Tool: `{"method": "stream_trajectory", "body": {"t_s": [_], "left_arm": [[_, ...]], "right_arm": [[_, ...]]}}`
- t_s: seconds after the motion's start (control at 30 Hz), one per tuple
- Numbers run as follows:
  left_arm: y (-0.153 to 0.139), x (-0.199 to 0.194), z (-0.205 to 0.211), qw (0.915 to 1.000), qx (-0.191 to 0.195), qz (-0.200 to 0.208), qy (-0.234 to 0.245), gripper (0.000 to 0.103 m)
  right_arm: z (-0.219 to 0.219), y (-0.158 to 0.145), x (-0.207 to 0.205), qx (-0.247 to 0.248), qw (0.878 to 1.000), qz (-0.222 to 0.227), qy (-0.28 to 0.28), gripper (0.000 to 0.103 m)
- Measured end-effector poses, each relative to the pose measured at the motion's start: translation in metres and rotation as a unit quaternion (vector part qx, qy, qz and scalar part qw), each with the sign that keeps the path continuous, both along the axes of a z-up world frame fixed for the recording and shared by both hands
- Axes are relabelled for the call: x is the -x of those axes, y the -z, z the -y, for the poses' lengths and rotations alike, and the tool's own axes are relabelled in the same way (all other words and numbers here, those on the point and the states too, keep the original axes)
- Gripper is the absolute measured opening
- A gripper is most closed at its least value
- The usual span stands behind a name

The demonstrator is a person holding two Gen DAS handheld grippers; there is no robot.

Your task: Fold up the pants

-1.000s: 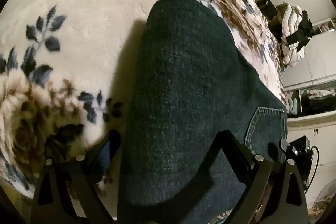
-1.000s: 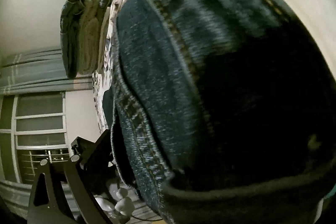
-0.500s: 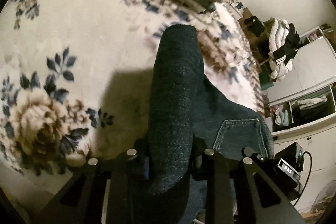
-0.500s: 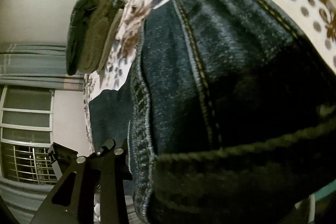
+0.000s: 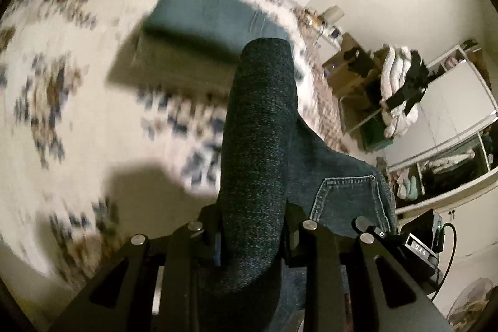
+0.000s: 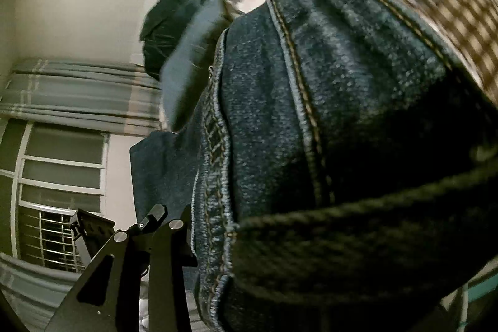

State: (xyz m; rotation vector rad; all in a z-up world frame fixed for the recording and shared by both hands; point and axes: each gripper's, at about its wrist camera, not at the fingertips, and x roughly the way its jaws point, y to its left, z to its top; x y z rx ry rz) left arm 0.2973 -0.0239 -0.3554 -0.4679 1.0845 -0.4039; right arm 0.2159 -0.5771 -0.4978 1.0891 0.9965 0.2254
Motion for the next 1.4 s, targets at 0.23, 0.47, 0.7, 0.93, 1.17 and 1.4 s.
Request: {"method": "stream_trajectory", "body": {"t_s": [0.23,0.47,0.7,0.93,1.17,1.4], "left_arm": [[-0.057,-0.136,-0.022,0.9991,0.010,0.040,-0.009,0.023],[-0.036,-0.264,-0.054,0.9990,0.010,0.034,-0.027,0.023],[0.046,-0.337,-0.089,0.9989,0.007,-0.033,-0.034,0.025],[0.051,-0.328,-0.104,0.9979,0.003,-0.057,-0.030,0.050],[0.041,-0.304,-0.106,0.9978,-0.039,-0.038,-0.039,0.055],[0.069,-0.320,-0.106,0.9935,-0.090,-0.043,-0.054,0.075]], "right_arm": [[-0.013,-0.065,-0.139,0.001,0.999,0.043,0.008,0.043],[-0.034,-0.061,-0.292,-0.013,0.999,0.046,0.005,0.043],[-0.056,0.000,-0.381,0.009,1.000,0.013,-0.026,0.043],[-0.044,0.027,-0.376,-0.015,0.999,-0.043,-0.025,0.060],[-0.025,0.015,-0.351,0.003,0.998,-0.069,0.005,0.063],[-0.023,0.005,-0.349,0.072,0.993,-0.086,0.038,0.063]]}}
